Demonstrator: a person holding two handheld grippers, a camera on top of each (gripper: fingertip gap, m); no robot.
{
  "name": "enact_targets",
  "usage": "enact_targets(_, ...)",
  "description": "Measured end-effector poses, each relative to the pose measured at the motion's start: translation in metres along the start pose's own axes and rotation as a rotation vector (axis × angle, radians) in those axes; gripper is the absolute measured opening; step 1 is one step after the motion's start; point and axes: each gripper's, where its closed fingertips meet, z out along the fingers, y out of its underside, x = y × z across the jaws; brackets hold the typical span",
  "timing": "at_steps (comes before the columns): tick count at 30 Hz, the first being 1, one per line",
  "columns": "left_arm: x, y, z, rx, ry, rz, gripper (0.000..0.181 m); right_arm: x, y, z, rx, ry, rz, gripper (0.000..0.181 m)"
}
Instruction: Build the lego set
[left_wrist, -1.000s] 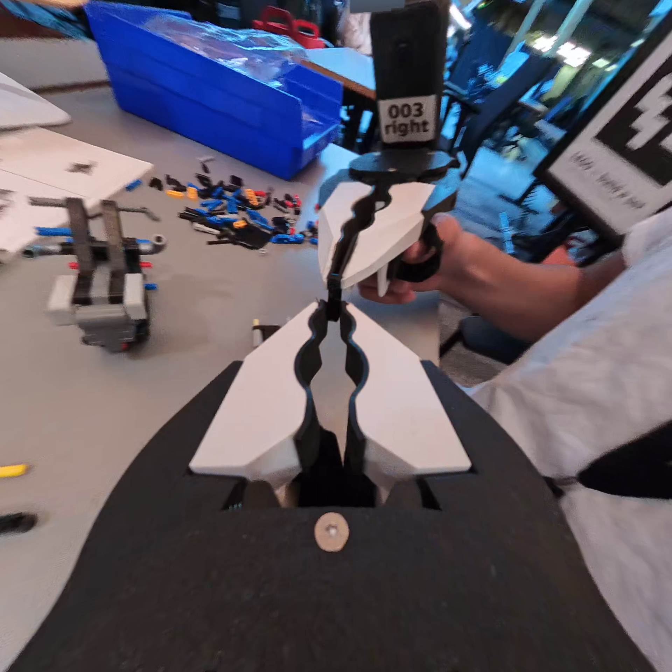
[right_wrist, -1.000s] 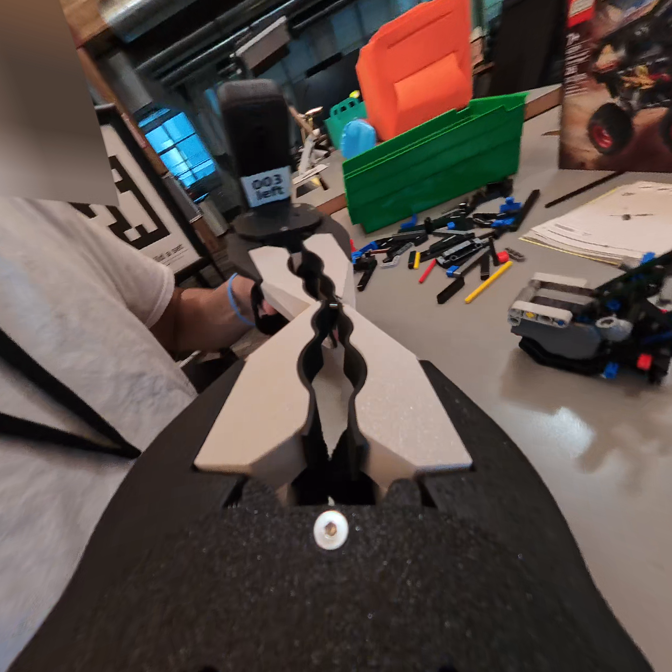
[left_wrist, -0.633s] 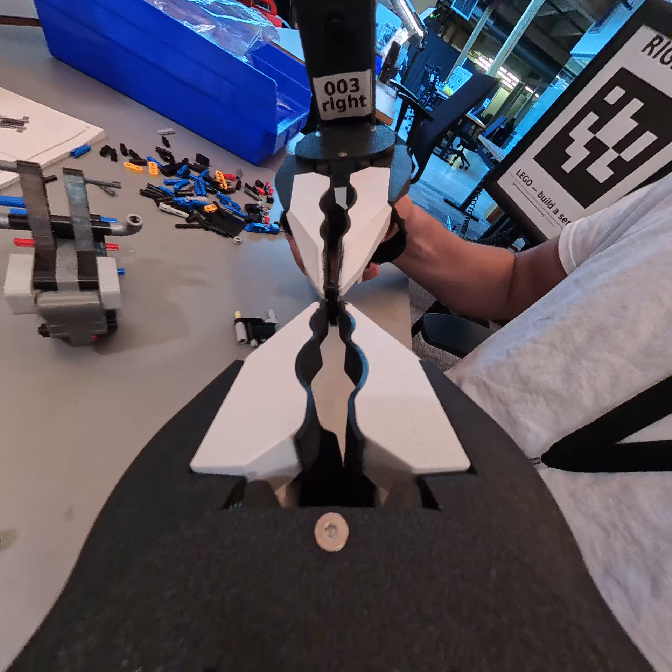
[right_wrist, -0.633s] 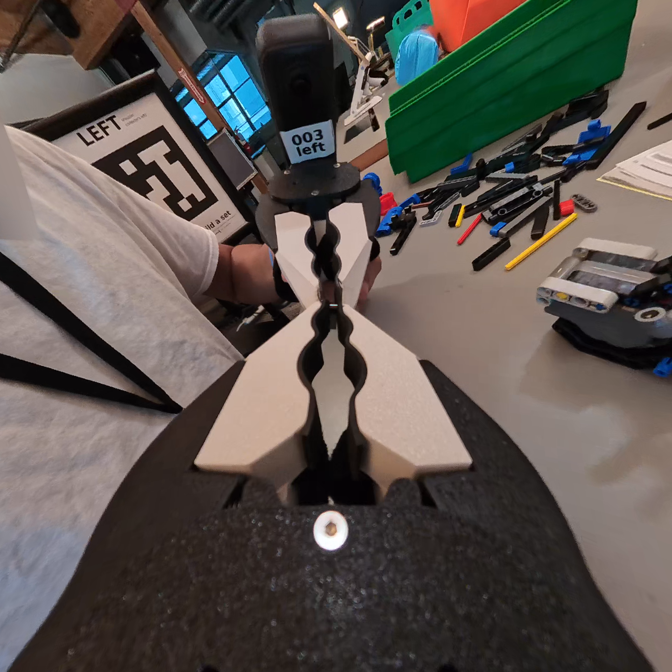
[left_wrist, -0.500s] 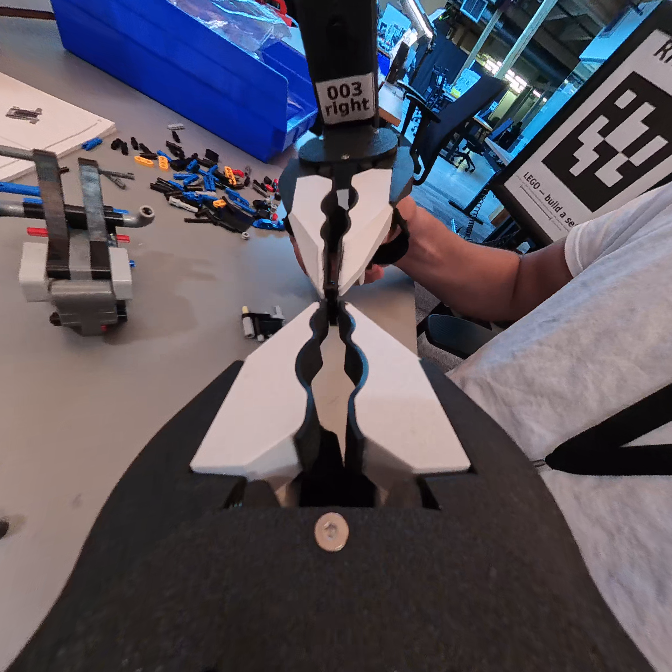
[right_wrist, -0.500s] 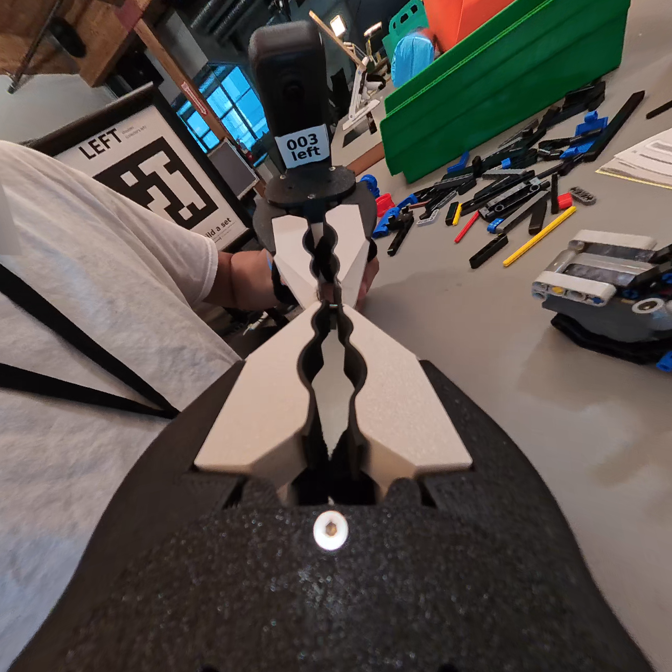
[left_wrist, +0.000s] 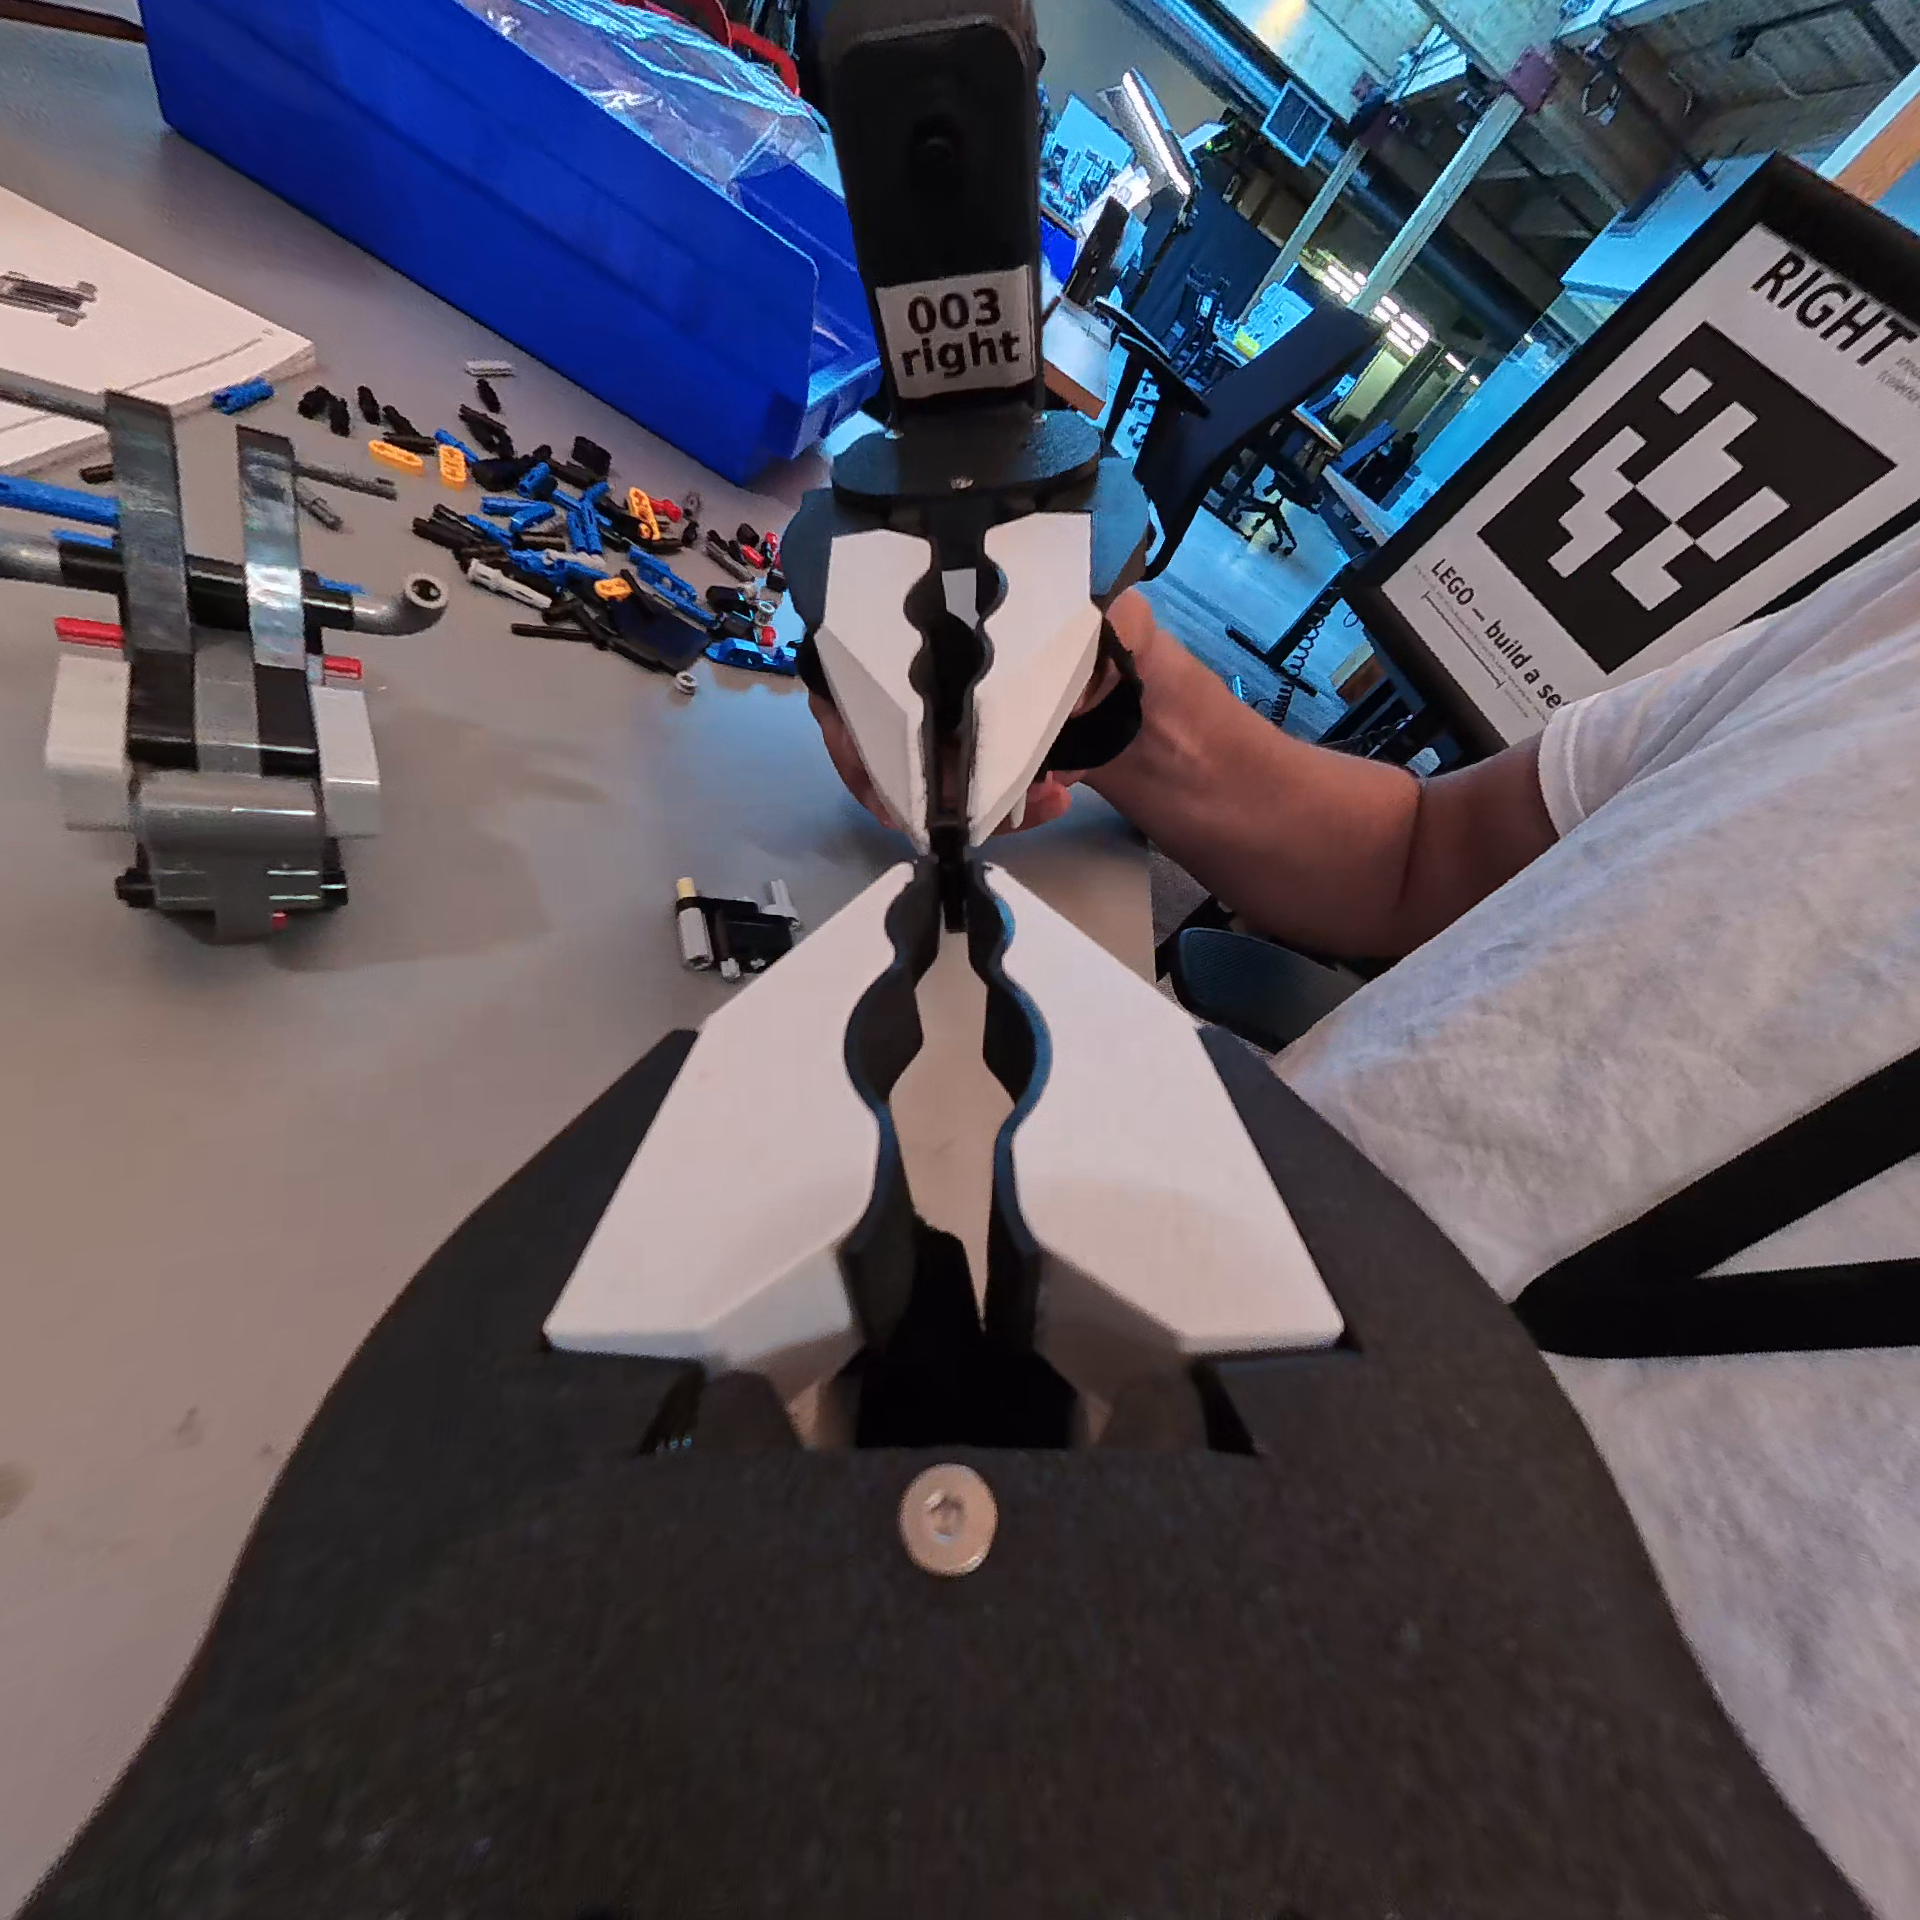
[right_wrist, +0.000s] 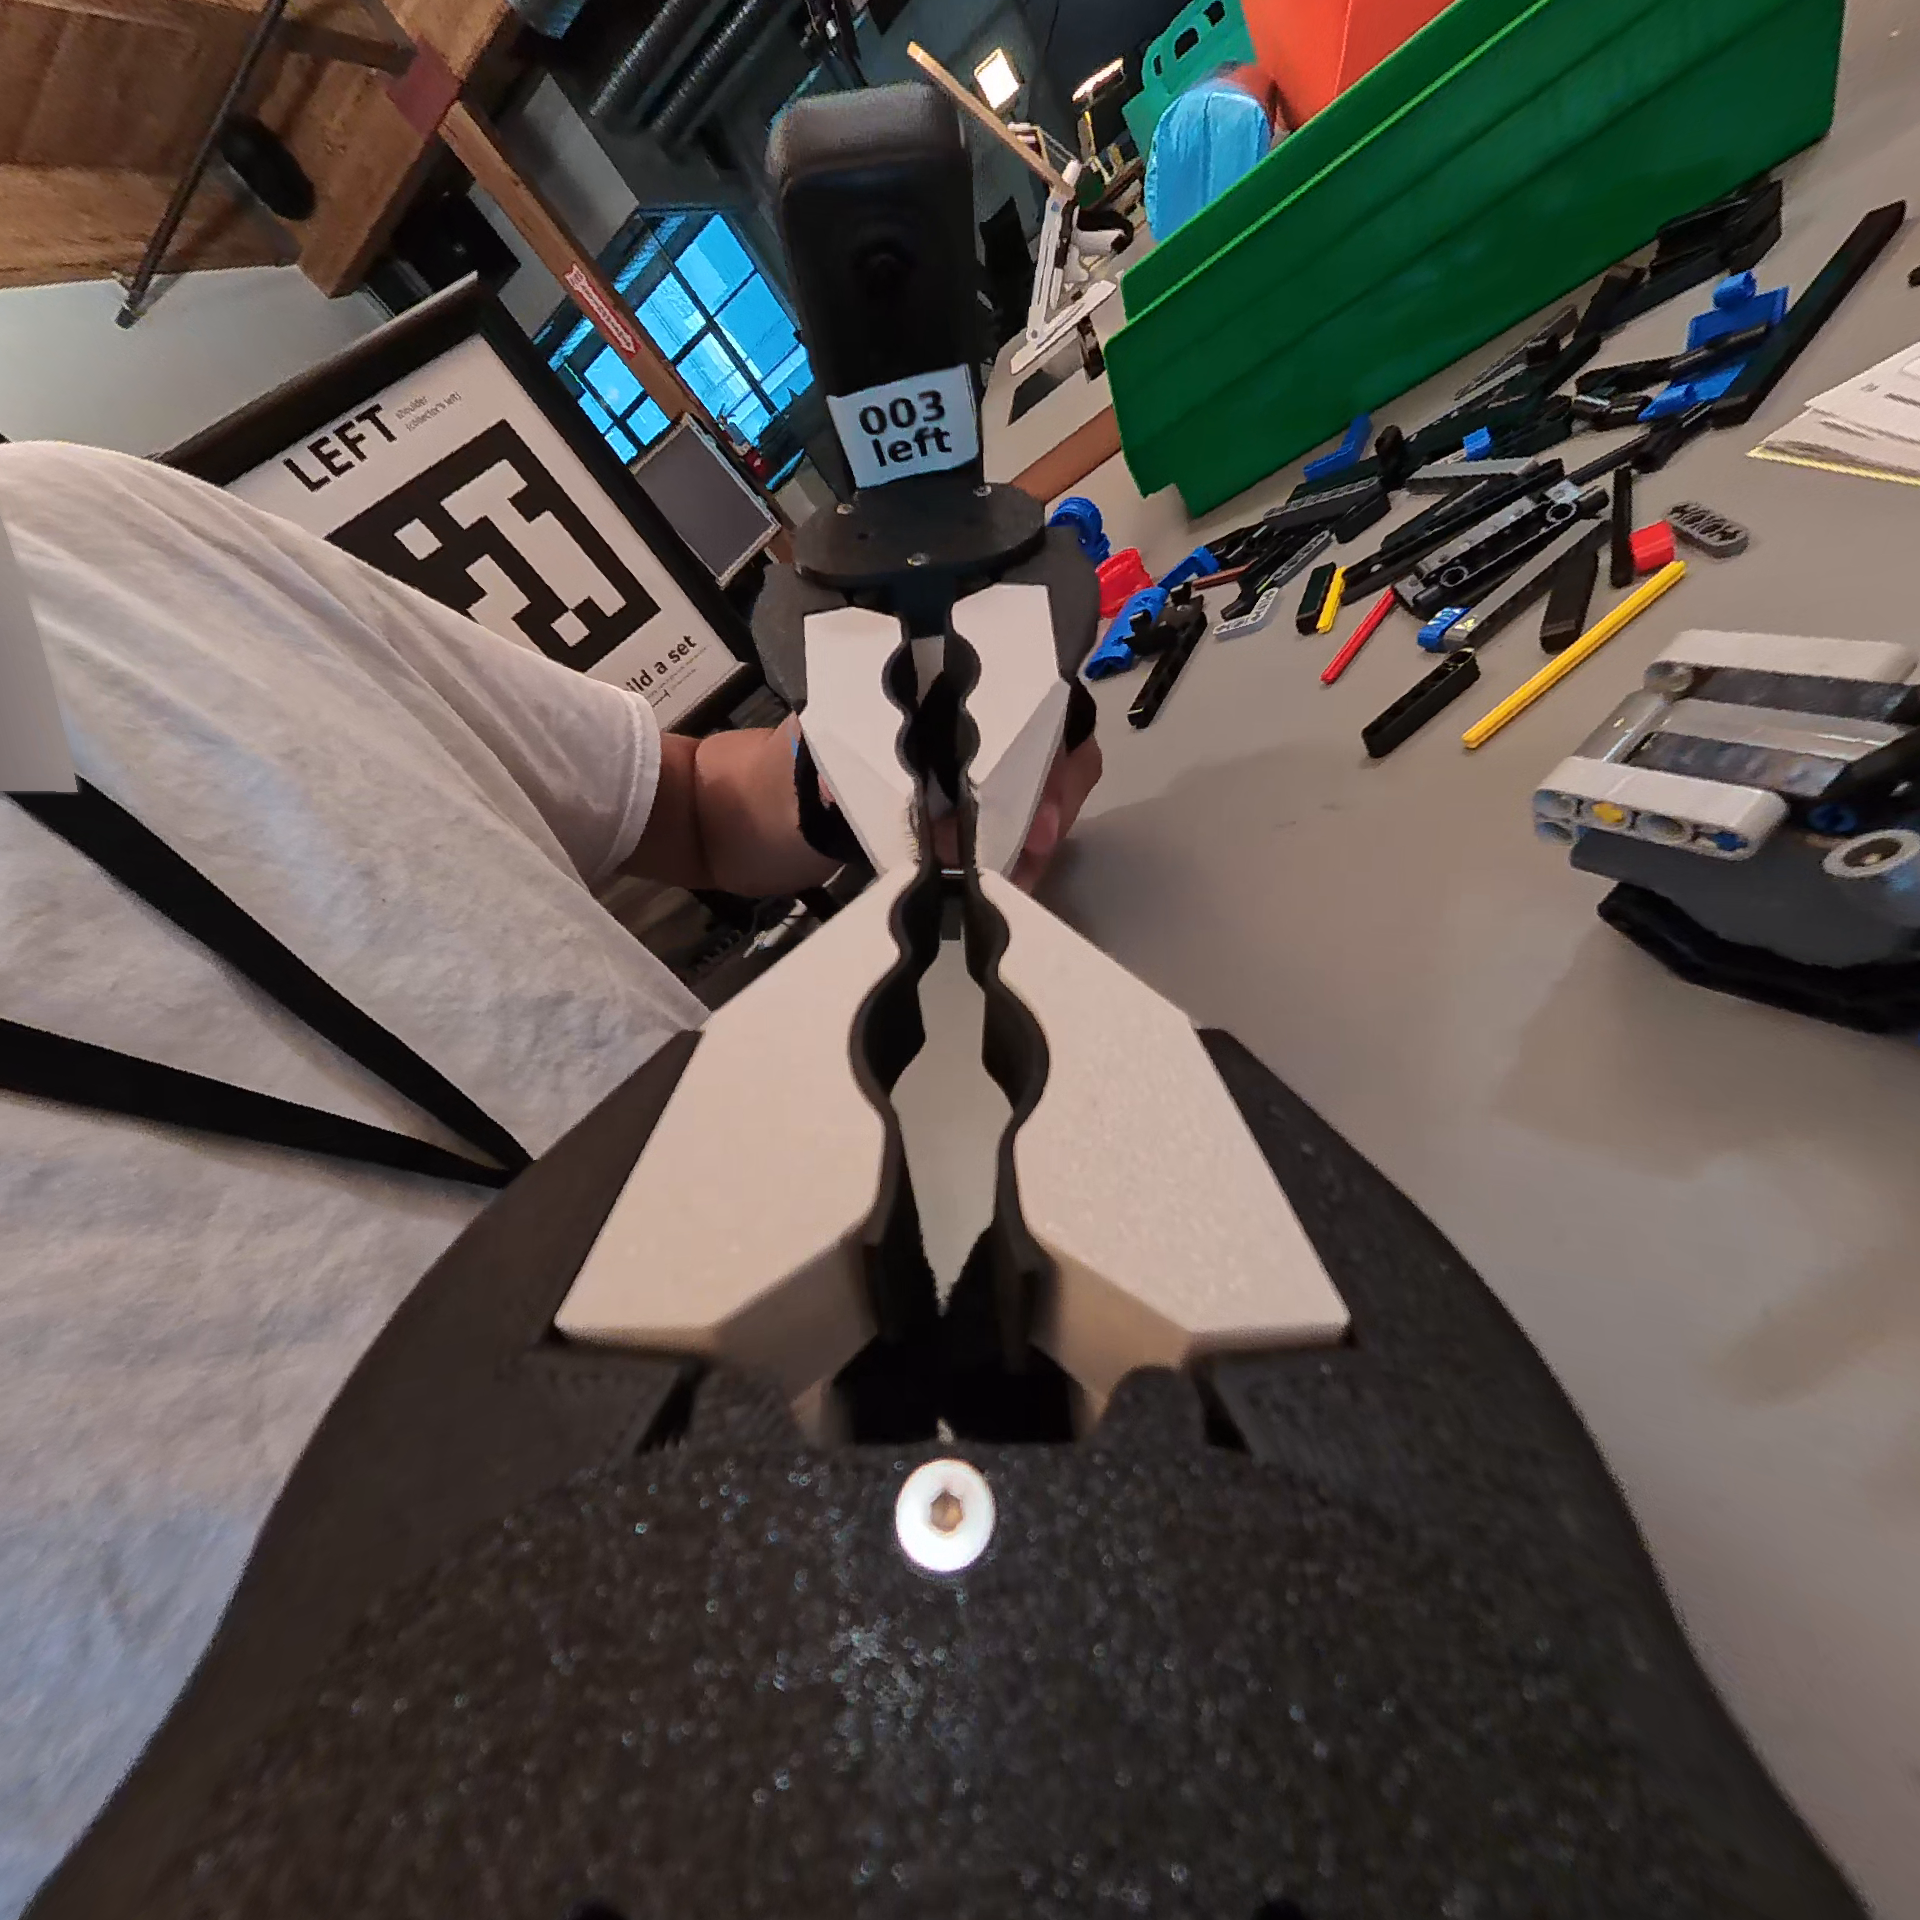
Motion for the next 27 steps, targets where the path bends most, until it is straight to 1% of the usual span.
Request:
enact_targets(5, 0.0, 0.002, 0.0, -0.019, 0.009, -0.019, 0.002, 0.0, 0.002, 0.001, -0.003, -0.015, 0.012, 0.002)
enact_targets(9, 0.005, 0.001, 0.0, 0.0, 0.07, -0.066, 0.002, -0.004, 0.002, 0.0, -0.01, -0.04, 0.01, 0.002)
enact_targets(19, 0.006, 0.002, 0.004, -0.025, 0.043, -0.022, 0.002, -0.005, 0.004, -0.002, -0.027, -0.042, 0.032, 0.002)
enact_targets(24, -0.001, 0.002, 0.003, -0.012, -0.001, -0.035, 0.001, 0.002, 0.003, -0.003, -0.025, 0.033, 0.013, 0.003)
enact_targets(25, -0.006, 0.001, 0.002, -0.005, -0.031, -0.034, 0.001, 0.007, 0.002, -0.006, -0.028, 0.088, -0.015, 0.004)
enact_targets(27, -0.017, 0.002, -0.005, -0.004, -0.109, -0.027, 0.001, 0.02, -0.003, -0.022, -0.024, 0.235, -0.085, 0.018)
